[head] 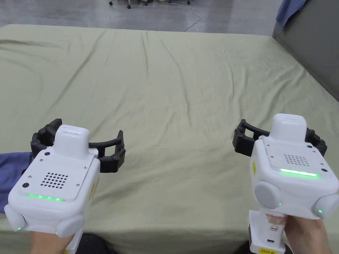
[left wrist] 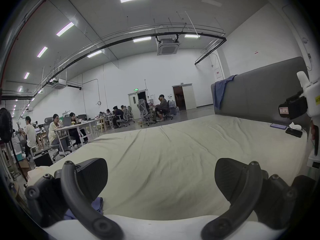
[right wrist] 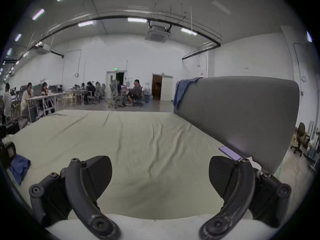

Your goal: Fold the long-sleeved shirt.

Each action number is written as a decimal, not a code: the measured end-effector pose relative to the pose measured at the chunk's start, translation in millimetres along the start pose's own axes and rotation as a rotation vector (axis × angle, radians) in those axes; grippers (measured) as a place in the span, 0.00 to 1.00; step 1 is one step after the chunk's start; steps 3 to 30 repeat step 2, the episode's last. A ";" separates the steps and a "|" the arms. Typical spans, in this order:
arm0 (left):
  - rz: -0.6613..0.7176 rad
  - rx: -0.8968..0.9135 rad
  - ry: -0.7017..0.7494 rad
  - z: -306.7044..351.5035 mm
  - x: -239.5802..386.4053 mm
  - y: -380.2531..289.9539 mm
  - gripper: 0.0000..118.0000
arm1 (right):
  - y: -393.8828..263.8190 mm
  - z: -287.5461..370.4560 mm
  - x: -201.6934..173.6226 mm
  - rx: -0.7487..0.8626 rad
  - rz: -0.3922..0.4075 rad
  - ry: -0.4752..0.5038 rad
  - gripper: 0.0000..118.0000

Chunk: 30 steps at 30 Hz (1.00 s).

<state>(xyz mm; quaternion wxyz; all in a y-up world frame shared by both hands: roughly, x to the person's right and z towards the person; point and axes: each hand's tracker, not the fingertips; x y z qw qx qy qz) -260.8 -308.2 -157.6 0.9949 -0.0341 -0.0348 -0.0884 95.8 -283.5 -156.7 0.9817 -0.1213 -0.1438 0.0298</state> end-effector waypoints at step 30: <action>0.005 -0.004 0.001 -0.5 -1.0 -0.4 1.00 | 2.4 -1.3 4.7 -0.067 -0.018 0.033 0.95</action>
